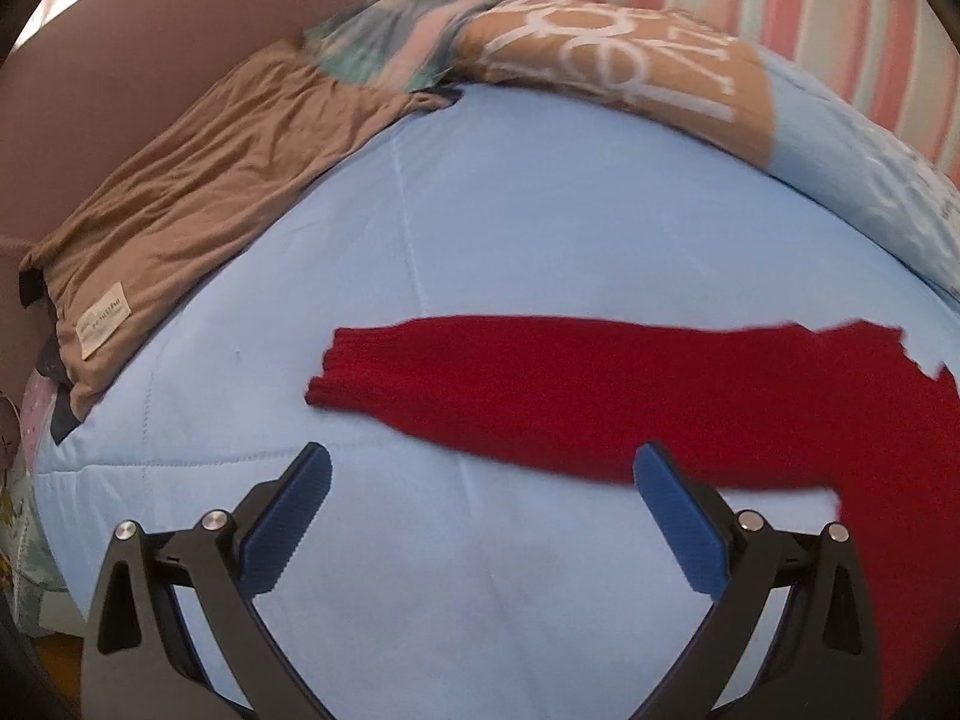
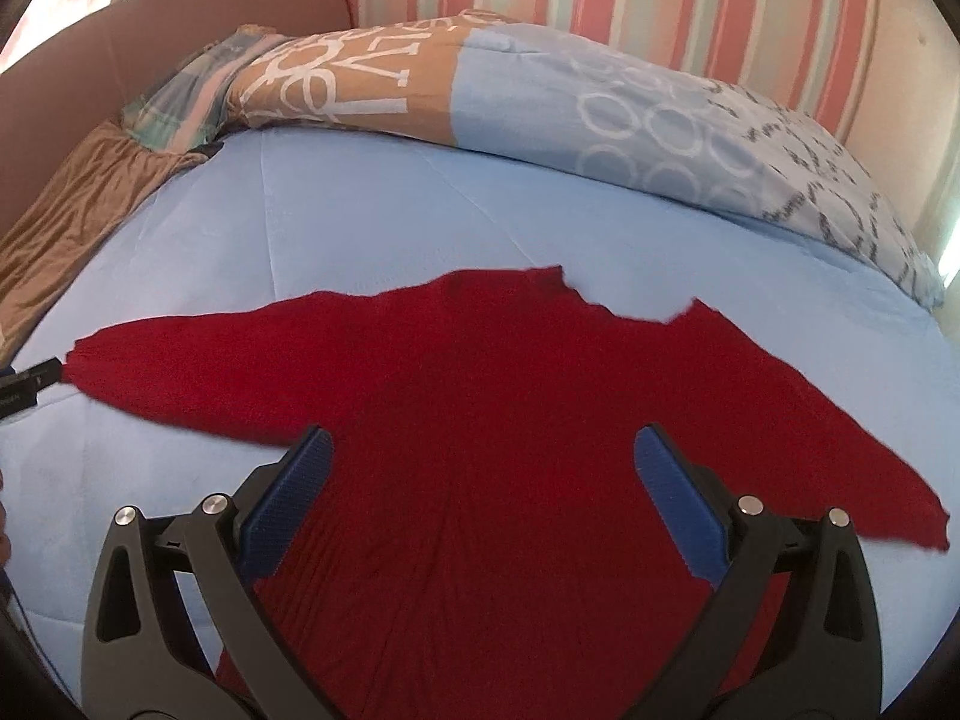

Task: Fold small clothes
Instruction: 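Grasp the sweater cuff with the left gripper and lift it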

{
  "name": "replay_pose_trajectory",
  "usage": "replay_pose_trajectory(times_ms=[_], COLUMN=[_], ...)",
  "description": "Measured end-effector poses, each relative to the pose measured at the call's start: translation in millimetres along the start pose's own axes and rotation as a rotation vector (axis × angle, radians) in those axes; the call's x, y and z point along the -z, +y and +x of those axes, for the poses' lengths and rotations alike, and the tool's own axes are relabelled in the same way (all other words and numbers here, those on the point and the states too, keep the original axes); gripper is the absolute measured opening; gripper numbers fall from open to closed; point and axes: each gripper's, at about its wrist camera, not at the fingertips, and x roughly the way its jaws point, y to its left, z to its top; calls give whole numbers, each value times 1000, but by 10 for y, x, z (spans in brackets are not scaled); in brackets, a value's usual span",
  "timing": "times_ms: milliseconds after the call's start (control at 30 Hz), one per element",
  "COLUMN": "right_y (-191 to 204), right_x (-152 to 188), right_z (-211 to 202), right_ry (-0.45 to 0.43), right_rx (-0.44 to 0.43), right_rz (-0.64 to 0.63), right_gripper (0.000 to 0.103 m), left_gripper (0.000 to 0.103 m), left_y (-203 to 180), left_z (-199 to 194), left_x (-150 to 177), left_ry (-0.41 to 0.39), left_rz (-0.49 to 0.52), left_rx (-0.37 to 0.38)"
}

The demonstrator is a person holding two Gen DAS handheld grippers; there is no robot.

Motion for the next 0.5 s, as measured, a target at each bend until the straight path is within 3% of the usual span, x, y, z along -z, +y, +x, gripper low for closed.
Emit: replay_pose_trajectory(times_ms=[233, 400, 500], right_y=[94, 107, 93], right_x=[-79, -33, 20], right_z=[437, 630, 703], right_ry=[32, 56, 68], right_rx=[-49, -64, -57], right_rz=[-3, -12, -26], right_gripper=[99, 99, 99], left_gripper=[101, 101, 101], left_y=[154, 313, 364], left_z=[578, 810, 874], left_x=[-85, -11, 25], left_ry=[57, 110, 110], left_rz=[-75, -170, -191], left_rx=[34, 95, 86])
